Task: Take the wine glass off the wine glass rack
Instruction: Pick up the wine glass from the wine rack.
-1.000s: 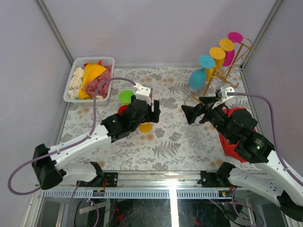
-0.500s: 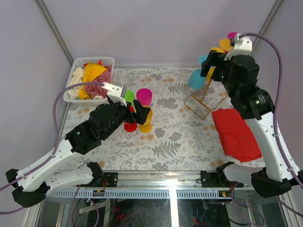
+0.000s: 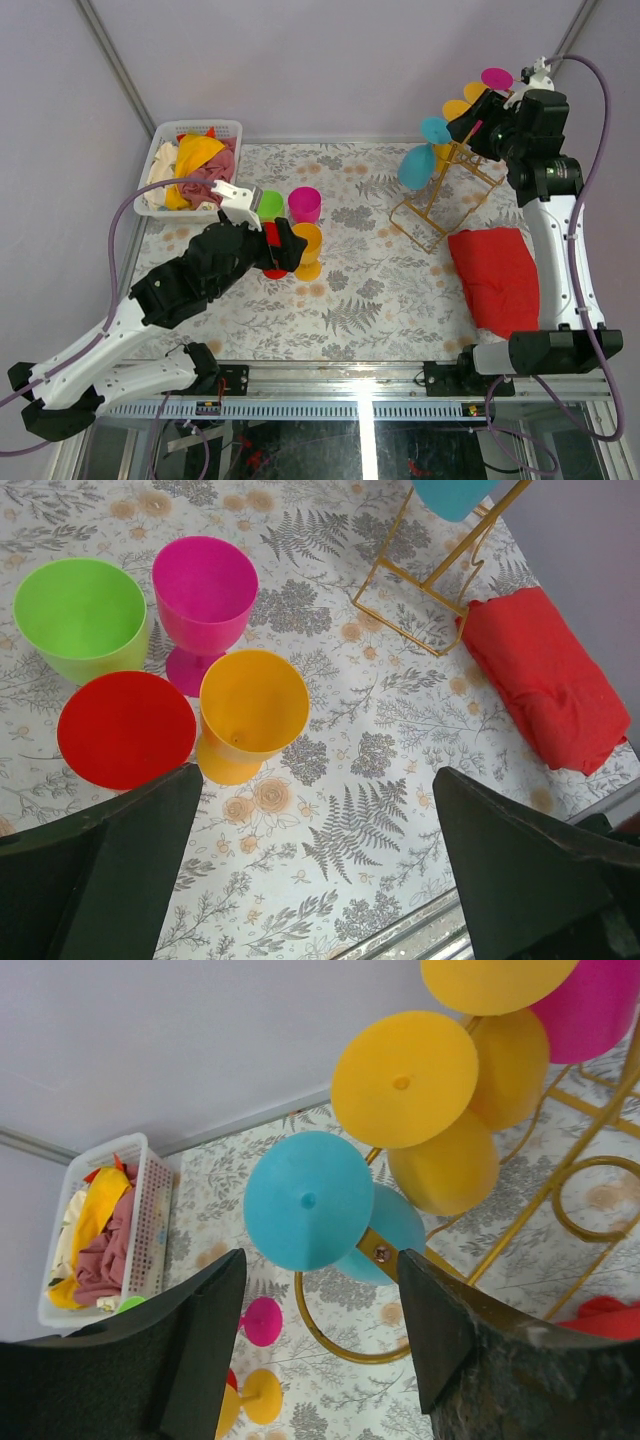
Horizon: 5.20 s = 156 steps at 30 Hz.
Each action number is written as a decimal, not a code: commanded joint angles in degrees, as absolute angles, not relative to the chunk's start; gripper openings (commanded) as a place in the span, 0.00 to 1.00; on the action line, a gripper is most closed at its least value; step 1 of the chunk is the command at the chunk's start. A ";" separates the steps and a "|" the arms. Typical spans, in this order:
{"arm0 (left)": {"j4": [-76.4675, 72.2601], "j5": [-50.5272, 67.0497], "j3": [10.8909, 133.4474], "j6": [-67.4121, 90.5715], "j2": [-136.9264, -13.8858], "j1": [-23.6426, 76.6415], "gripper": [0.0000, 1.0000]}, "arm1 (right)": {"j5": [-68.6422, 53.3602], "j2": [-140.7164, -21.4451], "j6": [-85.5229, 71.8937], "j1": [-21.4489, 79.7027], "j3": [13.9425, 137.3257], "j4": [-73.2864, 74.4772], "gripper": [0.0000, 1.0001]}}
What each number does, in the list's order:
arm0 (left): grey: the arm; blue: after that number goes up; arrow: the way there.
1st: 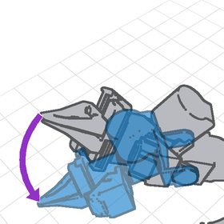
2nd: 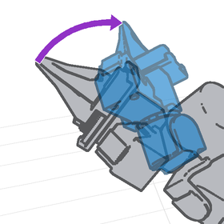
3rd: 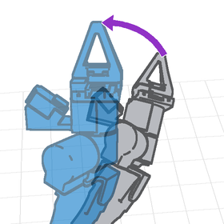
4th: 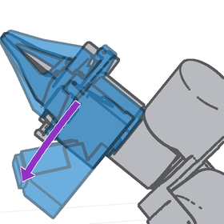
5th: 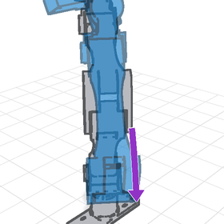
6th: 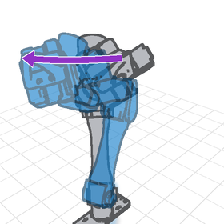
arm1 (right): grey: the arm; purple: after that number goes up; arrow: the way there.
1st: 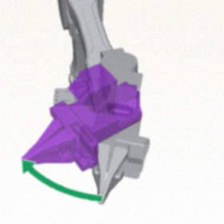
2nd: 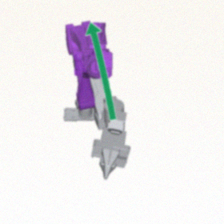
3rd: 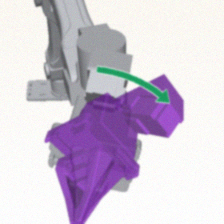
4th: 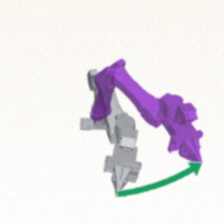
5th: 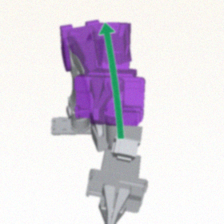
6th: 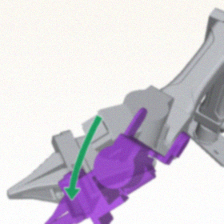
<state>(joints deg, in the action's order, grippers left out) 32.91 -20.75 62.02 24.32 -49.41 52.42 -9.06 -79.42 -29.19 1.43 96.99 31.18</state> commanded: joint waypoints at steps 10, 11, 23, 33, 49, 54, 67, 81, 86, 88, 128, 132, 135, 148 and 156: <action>33.02 -20.75 61.70 26.44 -45.10 52.13 1.00 | -10.72 -83.92 -32.17 0.03 98.79 25.14 0.58; 33.11 -20.74 61.70 26.52 -44.89 52.21 1.00 | -10.80 -84.26 -32.23 0.00 98.87 25.06 0.58; 34.26 -20.90 61.97 26.89 -42.68 52.12 1.00 | -12.34 -87.66 -33.97 -0.69 99.49 23.34 0.53; 34.44 -20.58 62.04 27.20 -42.61 52.11 1.00 | -15.87 -87.89 -36.50 -1.55 97.39 20.86 0.45; 34.87 -20.61 62.18 27.35 -42.69 52.13 1.00 | -19.51 -88.63 -37.57 -2.11 95.45 20.65 0.45; 35.01 -20.39 62.04 27.33 -42.74 52.14 1.00 | -20.48 -88.57 -37.79 -2.11 95.15 20.61 0.38; 35.50 -21.09 61.93 27.34 -42.01 52.13 1.00 | -19.20 -86.37 -38.03 -2.18 92.97 19.56 0.20; 35.77 -21.17 61.81 27.87 -41.20 52.12 1.00 | -20.83 -84.08 -41.64 -2.20 90.42 16.65 0.04; 35.68 -21.32 61.76 28.13 -41.11 52.13 1.00 | -22.49 -83.55 -44.38 -2.24 89.57 14.65 0.00; 35.68 -21.20 61.76 28.13 -41.26 52.11 1.00 | -22.55 -83.18 -46.55 -2.28 88.78 13.17 0.00; 34.61 -19.19 61.87 28.73 -42.80 52.12 1.00 | -21.35 -81.92 -66.76 -2.29 82.65 -2.45 0.00; 34.63 -18.96 61.93 28.83 -43.02 52.16 1.00 | -22.77 -83.06 -66.71 -2.28 83.04 -2.97 0.00; 34.63 -18.85 62.10 28.91 -43.00 52.17 1.00 | -23.03 -83.61 -66.82 -2.29 83.57 -3.10 0.00; 34.88 -19.34 62.23 29.18 -42.47 52.15 1.00 | -23.90 -84.44 -68.37 -2.20 84.96 -4.29 0.00; 34.74 -19.01 62.48 29.48 -42.97 52.12 1.00 | -35.45 -85.58 -66.36 -1.13 86.81 -7.59 0.00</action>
<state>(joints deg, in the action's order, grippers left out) 35.99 -19.27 61.58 28.77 -43.03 52.38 -27.27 -85.54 -67.53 -1.80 83.24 -1.41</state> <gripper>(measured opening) 0.996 0.065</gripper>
